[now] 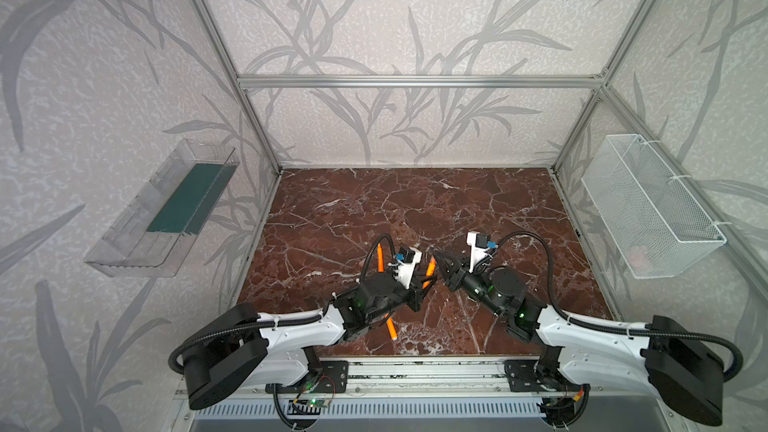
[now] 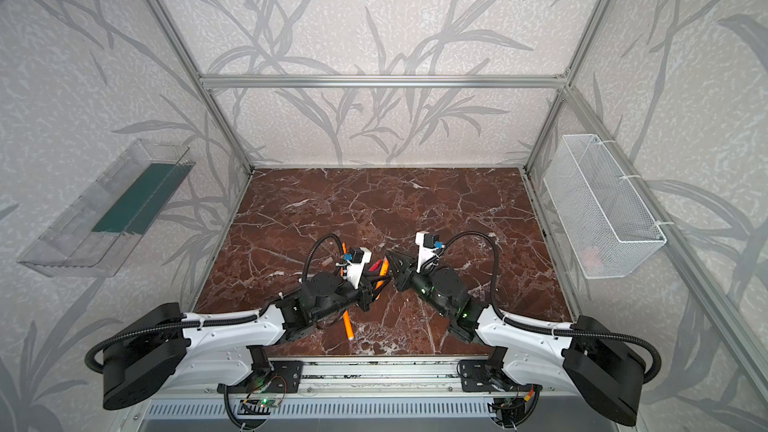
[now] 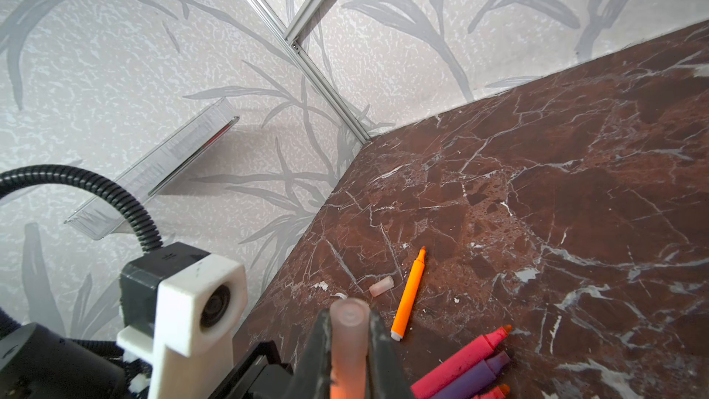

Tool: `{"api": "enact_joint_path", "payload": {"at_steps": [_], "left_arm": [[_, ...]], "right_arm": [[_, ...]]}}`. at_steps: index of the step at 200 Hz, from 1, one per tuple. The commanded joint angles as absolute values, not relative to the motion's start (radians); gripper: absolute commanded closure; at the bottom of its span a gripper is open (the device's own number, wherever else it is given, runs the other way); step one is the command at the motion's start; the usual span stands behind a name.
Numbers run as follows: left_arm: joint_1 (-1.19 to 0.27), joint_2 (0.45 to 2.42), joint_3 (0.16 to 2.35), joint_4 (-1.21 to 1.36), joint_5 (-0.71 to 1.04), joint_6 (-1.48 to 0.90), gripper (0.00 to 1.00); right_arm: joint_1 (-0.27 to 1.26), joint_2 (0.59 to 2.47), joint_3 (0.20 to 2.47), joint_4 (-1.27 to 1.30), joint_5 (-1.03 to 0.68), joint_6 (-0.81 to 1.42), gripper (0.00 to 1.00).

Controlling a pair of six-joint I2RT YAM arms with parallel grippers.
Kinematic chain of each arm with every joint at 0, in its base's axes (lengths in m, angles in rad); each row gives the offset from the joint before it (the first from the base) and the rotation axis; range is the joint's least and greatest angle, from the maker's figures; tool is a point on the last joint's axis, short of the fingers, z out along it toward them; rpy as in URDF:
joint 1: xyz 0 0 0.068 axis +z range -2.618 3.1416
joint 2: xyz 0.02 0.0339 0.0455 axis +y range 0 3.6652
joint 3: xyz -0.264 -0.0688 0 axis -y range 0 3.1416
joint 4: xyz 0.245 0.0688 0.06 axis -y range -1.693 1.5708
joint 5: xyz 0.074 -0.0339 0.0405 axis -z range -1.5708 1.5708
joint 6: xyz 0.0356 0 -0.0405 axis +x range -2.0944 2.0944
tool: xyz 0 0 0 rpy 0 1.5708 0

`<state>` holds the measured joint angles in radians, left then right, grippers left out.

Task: Insert the pens into the pen caps
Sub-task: 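Push the pale pink cap down onto the orange marker tip with the right gripper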

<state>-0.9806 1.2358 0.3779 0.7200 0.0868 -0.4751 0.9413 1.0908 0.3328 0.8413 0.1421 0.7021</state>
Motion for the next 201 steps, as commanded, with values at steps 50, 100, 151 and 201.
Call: {"api": "enact_joint_path", "payload": {"at_steps": [50, 100, 151, 201], "left_arm": [[-0.959, 1.252, 0.387, 0.837, 0.079, -0.521, 1.00], [-0.957, 1.254, 0.386, 0.845, 0.082, -0.532, 1.00], [-0.932, 1.250, 0.420, 0.713, 0.019, -0.635, 1.00], [-0.927, 1.218, 0.408, 0.693, 0.019, -0.625, 1.00]], "right_arm": [[0.983, 1.038, 0.340, 0.759, 0.105, 0.643, 1.00], [1.011, 1.014, 0.373, 0.663, 0.129, 0.597, 0.86], [1.011, 0.986, 0.410, 0.562, 0.163, 0.585, 0.36], [1.011, 0.931, 0.416, 0.509, 0.184, 0.570, 0.18]]}}
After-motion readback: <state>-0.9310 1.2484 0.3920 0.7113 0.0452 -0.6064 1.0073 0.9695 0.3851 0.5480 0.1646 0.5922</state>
